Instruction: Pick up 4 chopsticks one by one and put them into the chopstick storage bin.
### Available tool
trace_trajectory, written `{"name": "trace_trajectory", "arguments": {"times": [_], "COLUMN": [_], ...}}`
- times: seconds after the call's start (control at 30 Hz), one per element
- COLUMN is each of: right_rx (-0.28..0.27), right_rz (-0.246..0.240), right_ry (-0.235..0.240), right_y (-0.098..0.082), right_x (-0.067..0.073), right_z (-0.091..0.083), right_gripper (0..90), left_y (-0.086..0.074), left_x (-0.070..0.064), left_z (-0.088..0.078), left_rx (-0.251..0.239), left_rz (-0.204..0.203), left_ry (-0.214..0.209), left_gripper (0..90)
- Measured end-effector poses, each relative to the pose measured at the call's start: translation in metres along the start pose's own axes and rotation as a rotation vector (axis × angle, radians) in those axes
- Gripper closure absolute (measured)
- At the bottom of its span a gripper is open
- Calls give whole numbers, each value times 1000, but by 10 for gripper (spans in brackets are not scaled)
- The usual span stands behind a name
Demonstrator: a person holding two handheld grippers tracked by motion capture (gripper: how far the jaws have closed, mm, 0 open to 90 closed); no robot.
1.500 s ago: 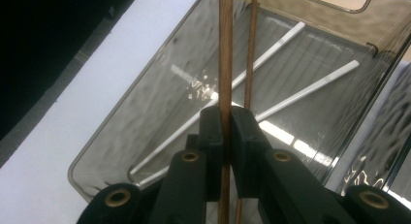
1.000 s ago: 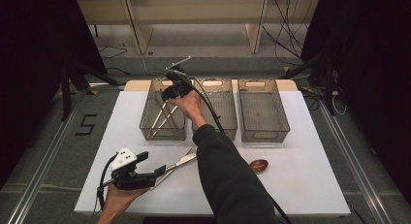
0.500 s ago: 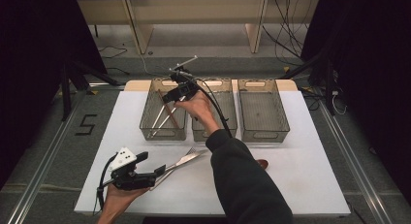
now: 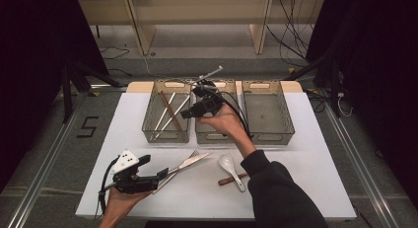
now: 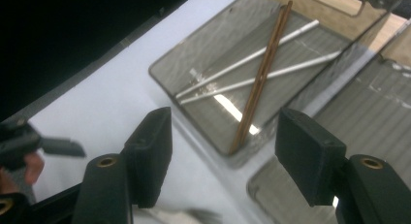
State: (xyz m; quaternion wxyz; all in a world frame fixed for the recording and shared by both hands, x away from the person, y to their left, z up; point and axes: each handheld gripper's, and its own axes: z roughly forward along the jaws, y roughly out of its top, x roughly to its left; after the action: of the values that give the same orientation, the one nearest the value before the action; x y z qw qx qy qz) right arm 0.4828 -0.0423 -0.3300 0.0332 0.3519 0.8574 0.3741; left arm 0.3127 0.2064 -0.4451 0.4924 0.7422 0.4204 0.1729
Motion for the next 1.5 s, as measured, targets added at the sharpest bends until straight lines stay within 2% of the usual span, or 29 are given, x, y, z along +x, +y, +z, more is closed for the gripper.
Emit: {"name": "trace_trajectory", "arguments": {"times": [0.17, 0.37, 0.47, 0.53, 0.7, 0.9, 1.07, 1.27, 1.5], "right_rx": [2, 11, 39, 47, 59, 97, 92, 91, 98], "right_rz": [3, -3, -20, -19, 16, 60, 97, 105, 122], "right_ry": [3, -3, -32, -34, -29, -50, -60, -61, -52], "right_y": [-22, -45, -56, -65, -87, -113, -130, -144, -160], "right_x": [0, 0, 1, 0, -4, -10, -15, -16, -17], "right_z": [-15, -24, -26, -28, -30, -26, -26, -26, -25], "right_gripper": [363, 350, 349, 349, 350, 345, 335, 333, 346], "left_y": [0, 0, 0, 0, -1, -1, 0, 0, 1], "left_x": [0, 1, 1, 1, 1, 0, 1, 1, 2], "left_z": [0, 0, 0, 0, 0, 0, 0, 0, 2], "left_rx": [0, 6, 0, 2, 3, 4, 3, 2, -3], "left_rz": [-1, -2, -2, -4, -4, -4, -6, -5, -21], "left_ry": [2, 3, 5, 5, 7, 8, 9, 10, 12], "left_gripper": [162, 162, 162, 162, 162, 162, 162, 162, 162]}}
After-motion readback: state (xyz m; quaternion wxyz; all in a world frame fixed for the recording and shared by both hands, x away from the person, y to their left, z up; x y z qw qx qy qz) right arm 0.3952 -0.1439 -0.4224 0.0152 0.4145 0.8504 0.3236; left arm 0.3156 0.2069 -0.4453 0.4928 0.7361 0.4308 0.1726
